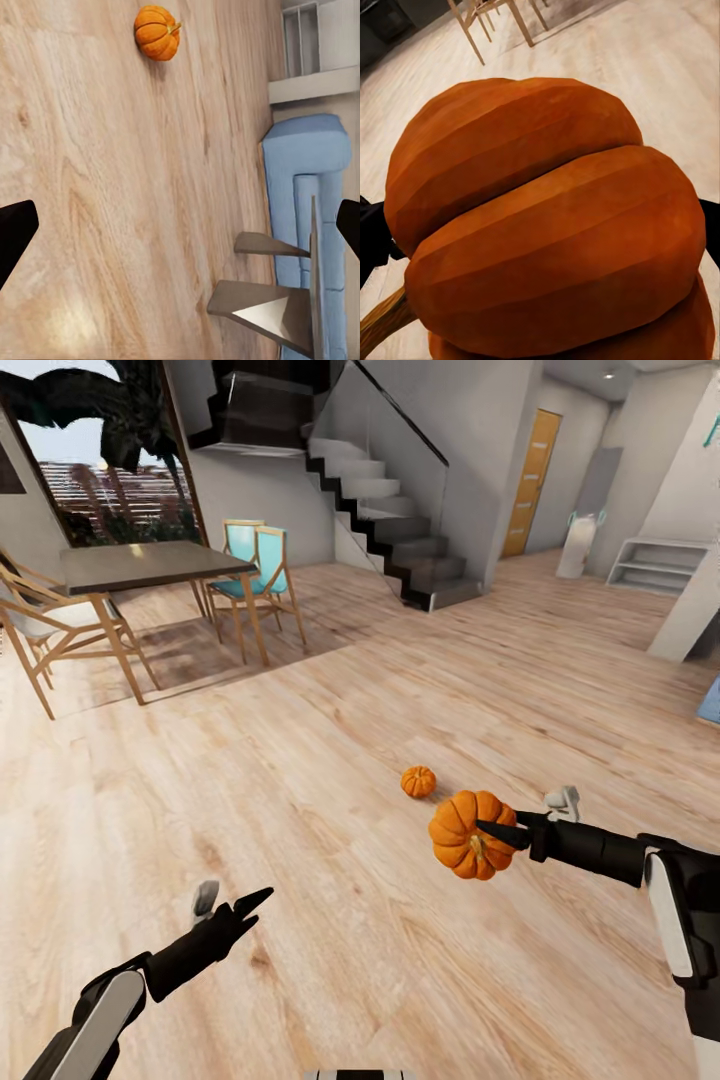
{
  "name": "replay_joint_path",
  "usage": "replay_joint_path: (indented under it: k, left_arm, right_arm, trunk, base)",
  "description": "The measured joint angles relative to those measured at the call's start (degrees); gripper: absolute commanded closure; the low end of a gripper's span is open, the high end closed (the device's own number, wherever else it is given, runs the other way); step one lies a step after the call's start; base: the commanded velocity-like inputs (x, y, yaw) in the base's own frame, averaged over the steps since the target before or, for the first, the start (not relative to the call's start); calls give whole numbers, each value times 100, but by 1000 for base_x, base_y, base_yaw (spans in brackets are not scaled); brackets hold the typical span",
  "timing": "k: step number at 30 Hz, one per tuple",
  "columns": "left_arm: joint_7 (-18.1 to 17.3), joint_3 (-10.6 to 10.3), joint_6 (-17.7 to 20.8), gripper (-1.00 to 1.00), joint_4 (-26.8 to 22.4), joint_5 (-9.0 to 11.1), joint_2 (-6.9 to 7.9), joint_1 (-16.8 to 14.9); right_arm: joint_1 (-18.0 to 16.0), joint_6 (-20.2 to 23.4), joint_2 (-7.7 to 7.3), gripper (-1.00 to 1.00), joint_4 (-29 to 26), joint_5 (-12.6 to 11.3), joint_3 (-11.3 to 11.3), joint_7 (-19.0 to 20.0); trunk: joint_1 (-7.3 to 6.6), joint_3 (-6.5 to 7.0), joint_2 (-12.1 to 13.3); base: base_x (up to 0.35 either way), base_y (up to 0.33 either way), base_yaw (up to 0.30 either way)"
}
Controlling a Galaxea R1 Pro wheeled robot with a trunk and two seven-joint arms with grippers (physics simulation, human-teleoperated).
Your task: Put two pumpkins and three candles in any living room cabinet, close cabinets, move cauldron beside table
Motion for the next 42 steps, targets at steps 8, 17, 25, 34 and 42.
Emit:
replay_joint_path:
  k: [8, 17, 25, 34, 42]
  left_arm:
    - [65, 28, -448, -100, 21, -42, -34, 8]
    - [82, 19, -578, -100, 430, -50, -41, 2]
    - [-53, 16, -775, -100, 523, -48, -41, -1]
    - [-86, 5, -940, -100, 921, -59, -115, -40]
    - [-68, -170, -934, -100, 1156, -98, -475, -158]
  right_arm:
    - [-75, 11, 47, 100, -1, -181, -393, 92]
    - [-199, -136, 45, 100, 0, -773, -471, 83]
    - [-222, -118, 40, 100, 2, -818, -504, -10]
    - [-720, 792, 15, 100, 130, -843, -566, -530]
    - [-1160, 833, 51, 100, 658, -952, -703, -2174]
  trunk:
    - [-21, 178, 11]
    - [-44, 377, 23]
    - [-48, 422, 26]
    - [-51, 423, 26]
    - [-51, 423, 26]
  base:
    - [0, 0, 0]
    - [0, 0, 0]
    - [0, 0, 0]
    - [136, 100, -32]
    - [255, 233, -258]
